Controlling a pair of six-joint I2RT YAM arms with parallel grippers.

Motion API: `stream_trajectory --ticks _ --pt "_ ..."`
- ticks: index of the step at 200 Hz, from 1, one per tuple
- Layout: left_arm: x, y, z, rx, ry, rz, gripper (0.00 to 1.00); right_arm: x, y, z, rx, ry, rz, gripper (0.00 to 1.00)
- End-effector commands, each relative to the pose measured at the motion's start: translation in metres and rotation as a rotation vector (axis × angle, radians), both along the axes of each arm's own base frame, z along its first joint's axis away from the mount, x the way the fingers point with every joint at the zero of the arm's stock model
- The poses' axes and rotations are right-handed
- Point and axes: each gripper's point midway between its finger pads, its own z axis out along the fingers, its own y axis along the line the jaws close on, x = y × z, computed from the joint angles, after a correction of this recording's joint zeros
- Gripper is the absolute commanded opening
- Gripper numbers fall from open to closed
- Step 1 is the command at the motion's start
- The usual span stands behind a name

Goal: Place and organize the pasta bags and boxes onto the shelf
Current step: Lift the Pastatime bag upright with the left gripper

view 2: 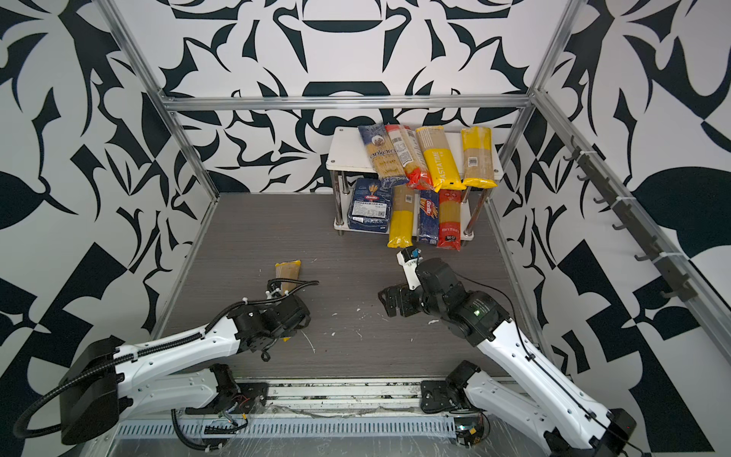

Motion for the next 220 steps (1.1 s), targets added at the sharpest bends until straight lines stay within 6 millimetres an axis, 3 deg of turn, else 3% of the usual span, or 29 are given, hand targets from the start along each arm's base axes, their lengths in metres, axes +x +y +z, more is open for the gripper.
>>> stream_trajectory --ticks 1,84,156,220 --pt "0.021 0.004 0.037 0.004 -0.128 0.018 0.00 0.006 0.007 0.024 0.038 -0.068 0.016 1.00" --pt "0.039 0.009 0.079 0.006 -0.210 0.006 0.00 0.008 0.014 0.024 0.052 -0.054 0.033 1.00" --pt "0.058 0.005 0.158 0.033 -0.290 -0.043 0.00 0.013 0.030 -0.006 0.082 0.037 0.045 1.00" --pt "0.075 0.002 0.227 0.048 -0.365 -0.072 0.00 0.020 0.041 0.007 0.114 0.023 0.060 1.00"
